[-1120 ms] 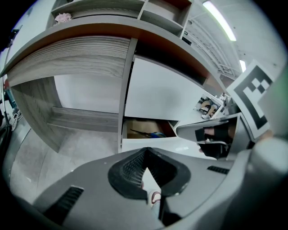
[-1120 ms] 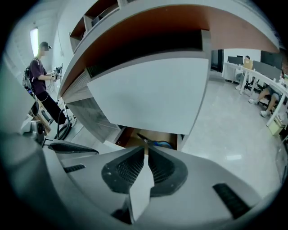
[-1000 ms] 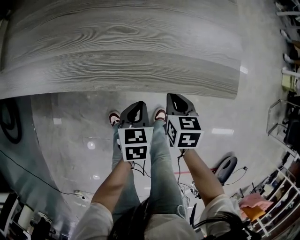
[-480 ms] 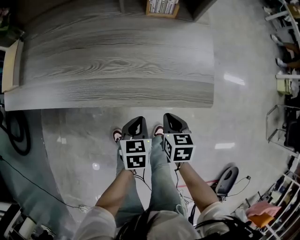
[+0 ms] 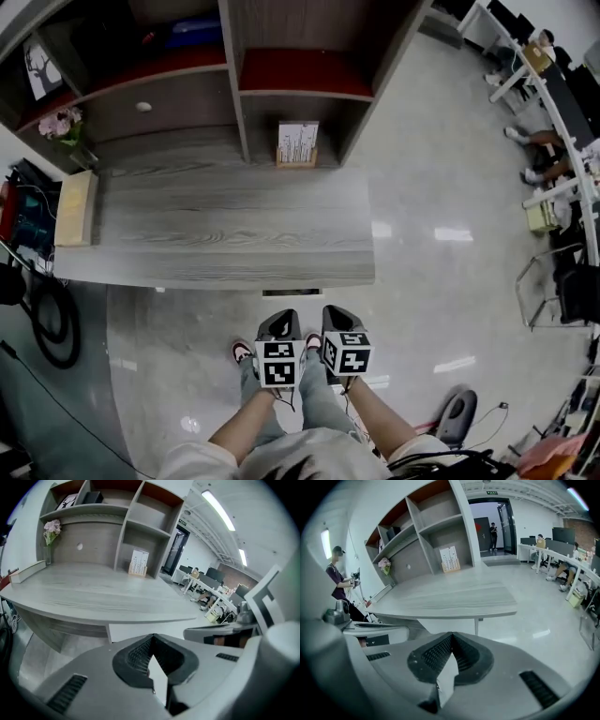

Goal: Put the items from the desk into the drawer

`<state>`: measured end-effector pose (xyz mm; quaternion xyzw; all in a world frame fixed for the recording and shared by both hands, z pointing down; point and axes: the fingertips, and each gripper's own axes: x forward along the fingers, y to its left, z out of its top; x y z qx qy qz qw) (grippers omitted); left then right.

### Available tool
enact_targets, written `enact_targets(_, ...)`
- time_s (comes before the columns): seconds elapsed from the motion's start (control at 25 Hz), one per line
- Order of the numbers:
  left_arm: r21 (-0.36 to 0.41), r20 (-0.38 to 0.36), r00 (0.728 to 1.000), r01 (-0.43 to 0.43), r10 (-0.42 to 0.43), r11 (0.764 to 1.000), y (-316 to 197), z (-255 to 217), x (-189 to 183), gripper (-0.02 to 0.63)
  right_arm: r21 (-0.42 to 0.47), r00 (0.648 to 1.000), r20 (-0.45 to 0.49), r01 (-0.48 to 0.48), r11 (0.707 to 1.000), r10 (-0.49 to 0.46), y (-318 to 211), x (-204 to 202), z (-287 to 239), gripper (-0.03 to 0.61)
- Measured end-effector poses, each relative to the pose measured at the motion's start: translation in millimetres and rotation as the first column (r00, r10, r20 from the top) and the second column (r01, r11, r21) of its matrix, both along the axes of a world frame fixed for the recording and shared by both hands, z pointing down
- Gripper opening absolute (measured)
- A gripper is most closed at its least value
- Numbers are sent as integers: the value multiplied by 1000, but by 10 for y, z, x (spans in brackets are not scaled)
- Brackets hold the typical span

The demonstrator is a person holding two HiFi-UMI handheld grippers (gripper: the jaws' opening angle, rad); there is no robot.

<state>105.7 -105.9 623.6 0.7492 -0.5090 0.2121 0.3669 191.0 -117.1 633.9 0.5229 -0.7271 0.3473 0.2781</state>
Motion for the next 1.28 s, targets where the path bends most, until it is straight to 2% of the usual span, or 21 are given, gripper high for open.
enact_targets(0.12, -2, -46, 999, 8, -8, 1000, 0, -265, 50, -3, 14, 1000, -12, 11, 1000, -11, 31, 12, -233, 0)
enact_targets(0.48, 136, -27, 999, -22, 26, 990, -202, -1033, 11, -3, 133, 1000, -14, -1, 991, 2, -137, 33, -978, 0)
enact_targets(0.88, 313, -18, 1000, -14, 20, 950, -548, -1770, -107, -3, 300, 1000, -20, 25, 954, -20, -428, -75, -1687, 0)
enact_targets(1.08, 326, -25, 1000, 10, -2, 945, -608, -1855, -158, -3, 338, 1000, -23, 26, 941, -19, -549, -54, -1878, 0)
enact_targets(1.28, 314, -19, 1000, 15, -9, 949, -577, -1820, -204, -3, 325, 1000, -12, 26, 945, -23, -535, -89, -1854, 0)
